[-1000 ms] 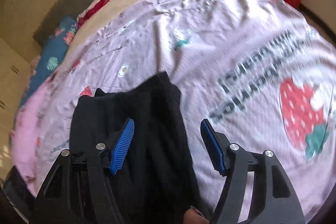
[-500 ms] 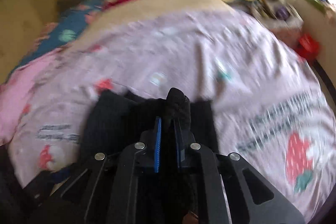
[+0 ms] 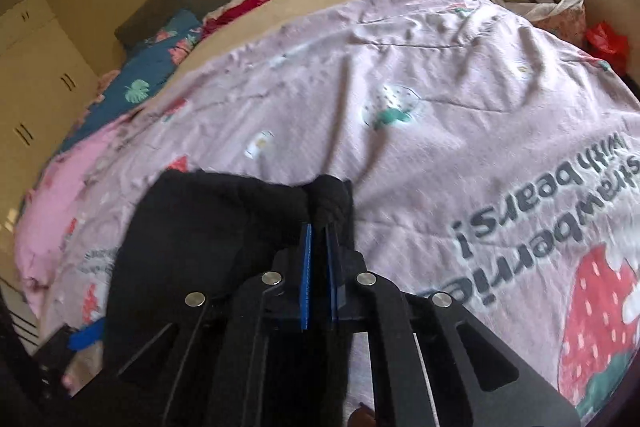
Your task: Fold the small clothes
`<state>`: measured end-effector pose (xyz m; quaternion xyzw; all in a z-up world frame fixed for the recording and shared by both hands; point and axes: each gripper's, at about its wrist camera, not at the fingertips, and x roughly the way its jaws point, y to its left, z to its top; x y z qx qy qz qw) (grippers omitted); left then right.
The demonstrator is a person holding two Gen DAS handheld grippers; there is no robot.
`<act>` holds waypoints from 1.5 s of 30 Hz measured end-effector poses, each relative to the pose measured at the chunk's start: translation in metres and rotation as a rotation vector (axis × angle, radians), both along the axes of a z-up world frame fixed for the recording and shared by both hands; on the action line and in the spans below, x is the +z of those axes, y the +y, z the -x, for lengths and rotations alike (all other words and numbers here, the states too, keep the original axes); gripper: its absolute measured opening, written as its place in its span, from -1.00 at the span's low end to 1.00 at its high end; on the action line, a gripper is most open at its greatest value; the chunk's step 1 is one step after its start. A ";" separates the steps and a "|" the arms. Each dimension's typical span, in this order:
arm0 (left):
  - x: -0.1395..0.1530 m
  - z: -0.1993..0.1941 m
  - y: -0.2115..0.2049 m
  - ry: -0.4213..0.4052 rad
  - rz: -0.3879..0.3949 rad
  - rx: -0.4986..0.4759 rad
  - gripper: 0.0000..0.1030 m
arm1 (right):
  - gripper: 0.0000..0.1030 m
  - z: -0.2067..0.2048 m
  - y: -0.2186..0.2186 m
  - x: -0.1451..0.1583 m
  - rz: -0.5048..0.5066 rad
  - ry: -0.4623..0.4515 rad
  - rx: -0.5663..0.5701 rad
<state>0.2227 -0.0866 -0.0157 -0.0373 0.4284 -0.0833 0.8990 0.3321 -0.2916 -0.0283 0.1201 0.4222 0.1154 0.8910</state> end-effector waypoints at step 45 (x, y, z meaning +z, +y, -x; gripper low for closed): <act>0.015 0.054 0.030 -0.009 0.109 0.029 0.62 | 0.48 0.181 0.009 0.025 0.055 -0.099 -0.102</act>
